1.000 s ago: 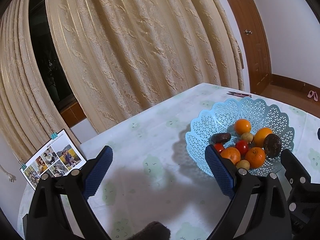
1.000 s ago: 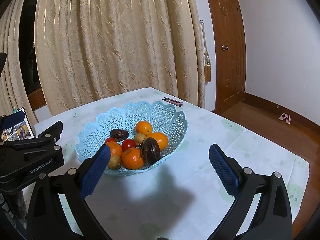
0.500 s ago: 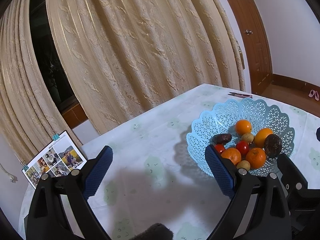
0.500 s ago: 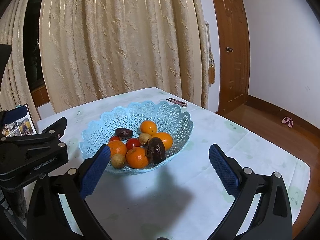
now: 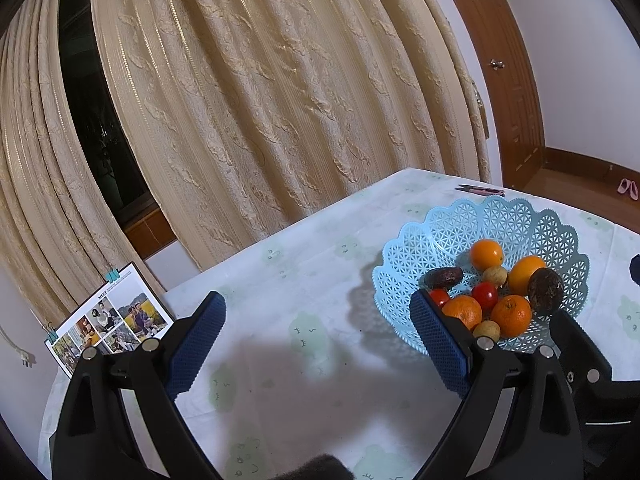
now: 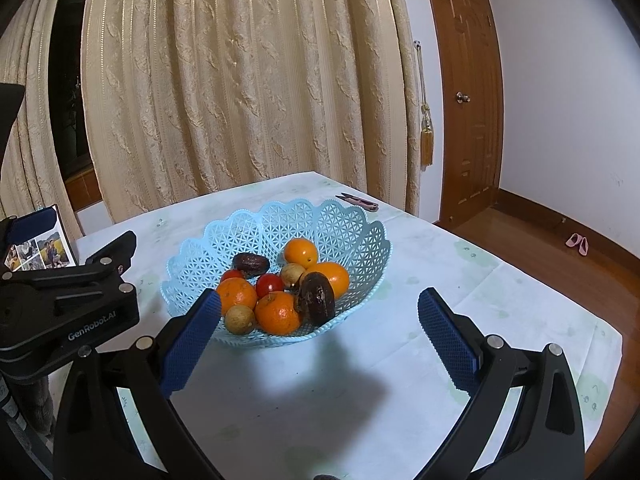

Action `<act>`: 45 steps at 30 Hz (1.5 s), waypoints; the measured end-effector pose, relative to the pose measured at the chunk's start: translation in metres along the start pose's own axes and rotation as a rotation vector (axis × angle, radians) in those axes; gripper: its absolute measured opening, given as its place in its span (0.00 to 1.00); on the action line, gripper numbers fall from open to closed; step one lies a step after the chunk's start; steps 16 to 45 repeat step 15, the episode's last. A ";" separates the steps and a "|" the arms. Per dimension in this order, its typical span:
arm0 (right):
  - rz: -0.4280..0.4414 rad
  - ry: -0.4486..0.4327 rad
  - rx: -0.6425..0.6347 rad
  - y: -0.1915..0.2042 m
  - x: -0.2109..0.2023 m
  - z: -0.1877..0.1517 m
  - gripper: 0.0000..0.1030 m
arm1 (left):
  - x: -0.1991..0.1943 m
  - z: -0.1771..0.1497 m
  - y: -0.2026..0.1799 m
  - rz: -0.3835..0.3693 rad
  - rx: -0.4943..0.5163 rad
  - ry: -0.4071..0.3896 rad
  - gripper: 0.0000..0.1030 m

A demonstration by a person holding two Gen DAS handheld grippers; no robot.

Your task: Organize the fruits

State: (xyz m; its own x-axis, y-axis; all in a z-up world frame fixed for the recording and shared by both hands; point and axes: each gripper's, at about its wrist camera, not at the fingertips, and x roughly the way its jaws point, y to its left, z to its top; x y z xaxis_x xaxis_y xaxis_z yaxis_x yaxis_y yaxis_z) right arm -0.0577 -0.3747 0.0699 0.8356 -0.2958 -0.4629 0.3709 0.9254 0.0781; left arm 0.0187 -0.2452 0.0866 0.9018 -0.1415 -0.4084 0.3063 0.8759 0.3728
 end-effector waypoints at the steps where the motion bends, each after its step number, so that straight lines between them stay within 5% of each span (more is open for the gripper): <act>1: 0.000 0.000 0.000 0.000 0.000 0.000 0.97 | -0.001 0.000 0.000 0.002 0.001 -0.004 0.90; 8: 0.007 0.010 0.008 -0.001 0.002 -0.001 0.97 | -0.002 0.001 0.001 -0.002 -0.001 -0.002 0.90; 15: 0.019 0.023 0.019 -0.003 0.003 -0.001 0.97 | 0.007 -0.015 0.020 -0.038 -0.059 0.095 0.90; 45: 0.019 0.023 0.019 -0.003 0.003 -0.001 0.97 | 0.007 -0.015 0.020 -0.038 -0.059 0.095 0.90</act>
